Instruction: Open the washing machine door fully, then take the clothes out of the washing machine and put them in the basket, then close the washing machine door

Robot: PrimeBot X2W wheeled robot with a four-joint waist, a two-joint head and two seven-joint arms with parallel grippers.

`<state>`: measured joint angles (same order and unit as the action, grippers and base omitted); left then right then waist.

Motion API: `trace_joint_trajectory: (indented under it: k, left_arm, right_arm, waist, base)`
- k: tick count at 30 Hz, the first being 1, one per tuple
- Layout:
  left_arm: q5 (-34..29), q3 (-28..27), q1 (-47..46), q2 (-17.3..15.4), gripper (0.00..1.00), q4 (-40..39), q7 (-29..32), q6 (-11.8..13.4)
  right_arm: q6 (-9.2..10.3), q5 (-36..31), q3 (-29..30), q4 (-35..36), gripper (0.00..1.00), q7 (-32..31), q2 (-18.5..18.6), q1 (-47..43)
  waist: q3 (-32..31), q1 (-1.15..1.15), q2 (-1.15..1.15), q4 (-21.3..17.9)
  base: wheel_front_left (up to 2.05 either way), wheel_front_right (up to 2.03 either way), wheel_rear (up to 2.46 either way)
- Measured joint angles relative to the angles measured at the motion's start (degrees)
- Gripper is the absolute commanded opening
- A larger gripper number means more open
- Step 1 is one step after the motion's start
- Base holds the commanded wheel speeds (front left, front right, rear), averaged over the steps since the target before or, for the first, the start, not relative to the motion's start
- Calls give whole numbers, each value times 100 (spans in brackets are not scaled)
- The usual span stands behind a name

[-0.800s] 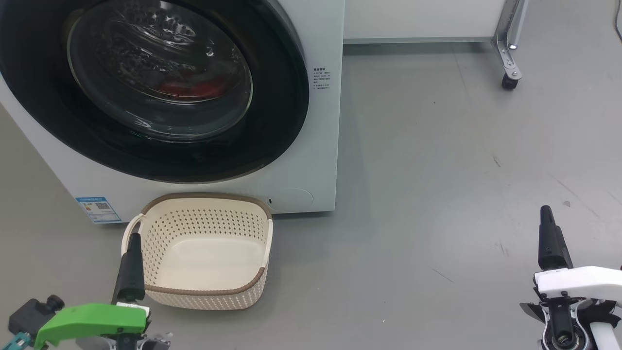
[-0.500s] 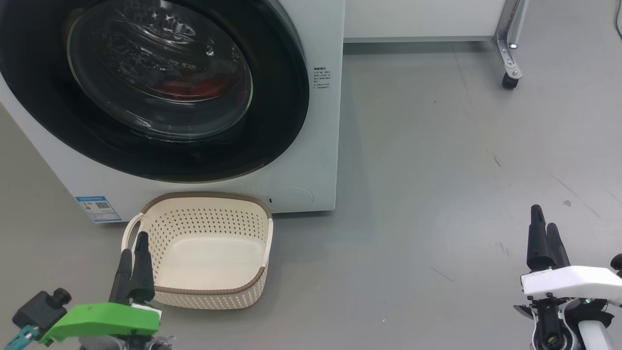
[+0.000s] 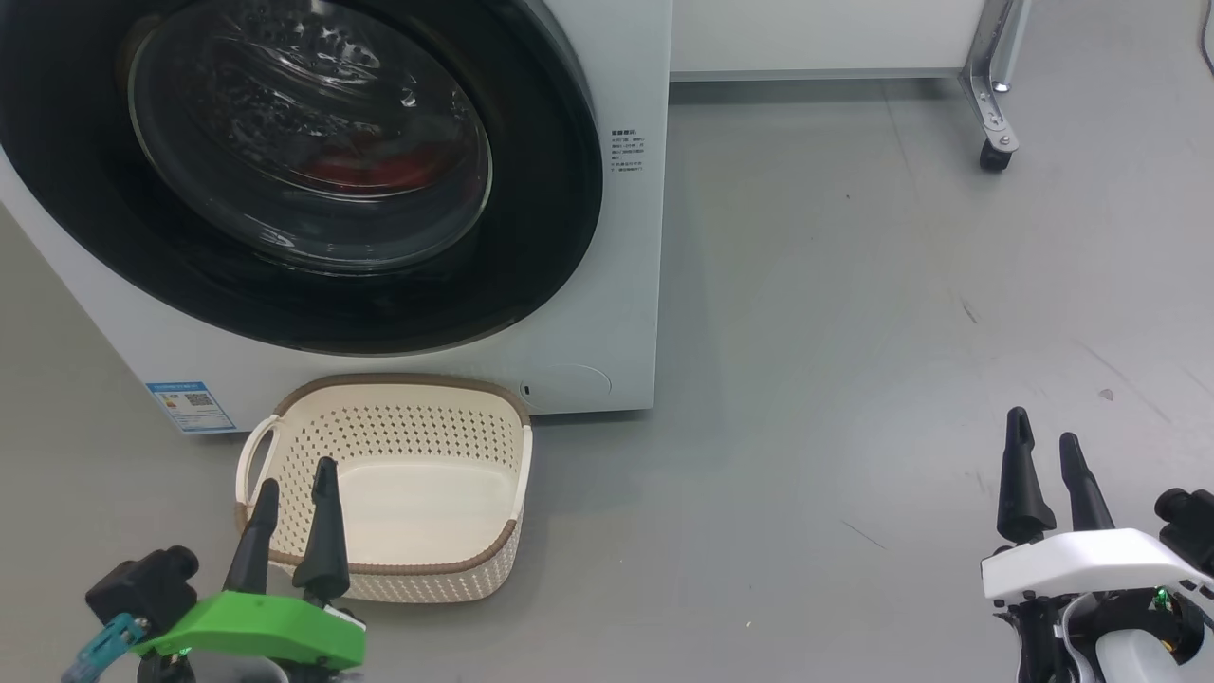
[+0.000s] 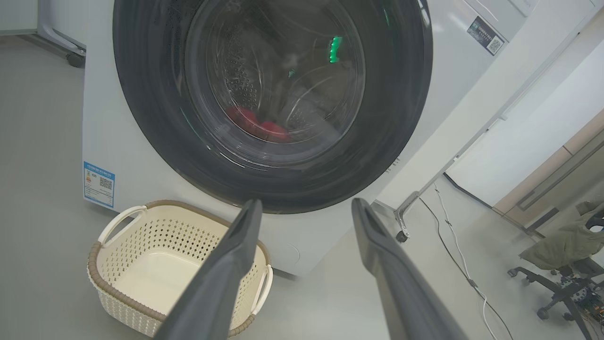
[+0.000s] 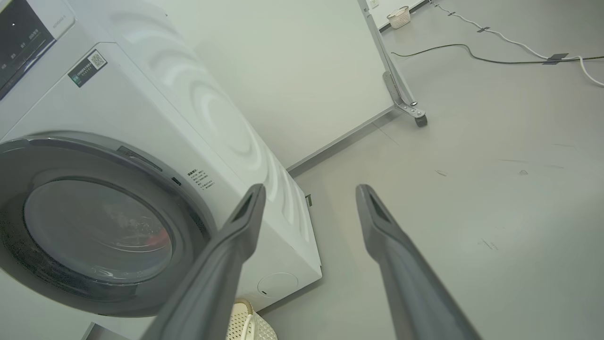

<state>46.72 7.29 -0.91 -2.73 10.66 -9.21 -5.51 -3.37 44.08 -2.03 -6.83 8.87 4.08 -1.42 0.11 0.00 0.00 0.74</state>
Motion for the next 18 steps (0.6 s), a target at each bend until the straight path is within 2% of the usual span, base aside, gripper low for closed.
trace_joint_trajectory:
  k: [7, 18]
  left_arm:
    - [-886, 151, 1, -1, 100, 67, -124, 153]
    - [-2195, 447, 4, -1, 100, 319, -323, 423]
  right_arm:
    - [60, -645, -185, 0, 100, 105, 47, -21]
    - [305, -1846, -489, -76, 100, 156, 241, -23]
  waist:
    - [-4, 0, 0, 4]
    - [-22, 0, 0, 23]
  base:
    - [0, 0, 0]
    - [0, 0, 0]
